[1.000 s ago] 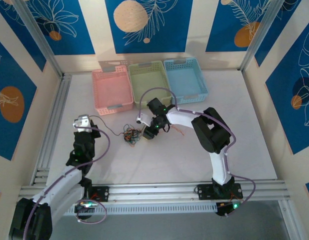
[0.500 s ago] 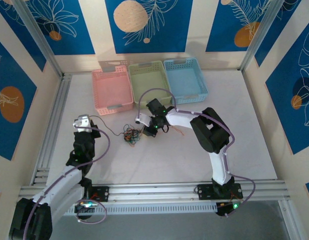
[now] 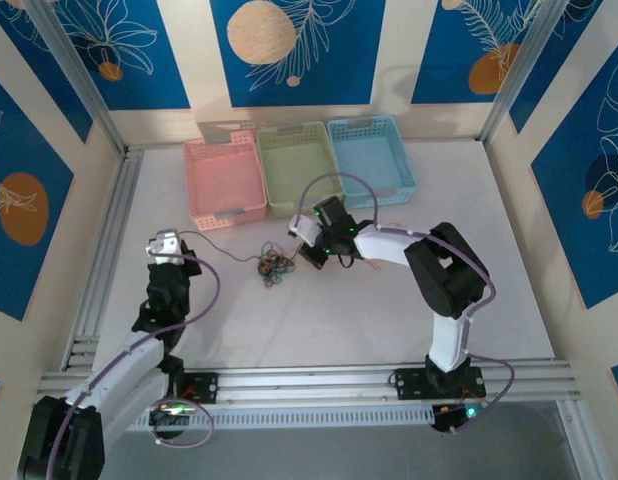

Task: Untangle the cables

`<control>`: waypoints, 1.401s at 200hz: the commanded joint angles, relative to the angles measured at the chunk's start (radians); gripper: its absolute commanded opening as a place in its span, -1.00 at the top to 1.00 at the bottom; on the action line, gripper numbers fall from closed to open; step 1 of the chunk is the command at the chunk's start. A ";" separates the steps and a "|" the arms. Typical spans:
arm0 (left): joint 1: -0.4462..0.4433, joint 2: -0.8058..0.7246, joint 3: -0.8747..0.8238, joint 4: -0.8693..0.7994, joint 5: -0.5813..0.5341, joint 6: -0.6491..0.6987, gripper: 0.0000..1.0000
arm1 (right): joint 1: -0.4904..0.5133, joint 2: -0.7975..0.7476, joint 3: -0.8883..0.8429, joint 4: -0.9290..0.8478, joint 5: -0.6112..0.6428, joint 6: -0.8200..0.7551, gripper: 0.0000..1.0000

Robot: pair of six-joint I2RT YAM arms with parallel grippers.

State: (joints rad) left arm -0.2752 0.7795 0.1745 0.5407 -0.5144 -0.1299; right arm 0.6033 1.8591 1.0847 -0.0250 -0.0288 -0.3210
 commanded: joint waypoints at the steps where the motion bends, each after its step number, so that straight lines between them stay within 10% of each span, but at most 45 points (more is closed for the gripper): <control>1: 0.007 -0.021 -0.006 0.020 -0.014 -0.014 1.00 | -0.045 -0.056 -0.035 0.131 0.140 0.121 1.00; 280: 0.008 -0.057 -0.029 0.025 -0.108 -0.029 1.00 | -0.484 -0.413 -0.402 0.384 0.386 0.833 1.00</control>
State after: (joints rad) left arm -0.2729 0.7383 0.1574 0.5373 -0.5930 -0.1486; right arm 0.1291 1.4750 0.6933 0.3290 0.3275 0.4572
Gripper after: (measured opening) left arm 0.058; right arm 0.059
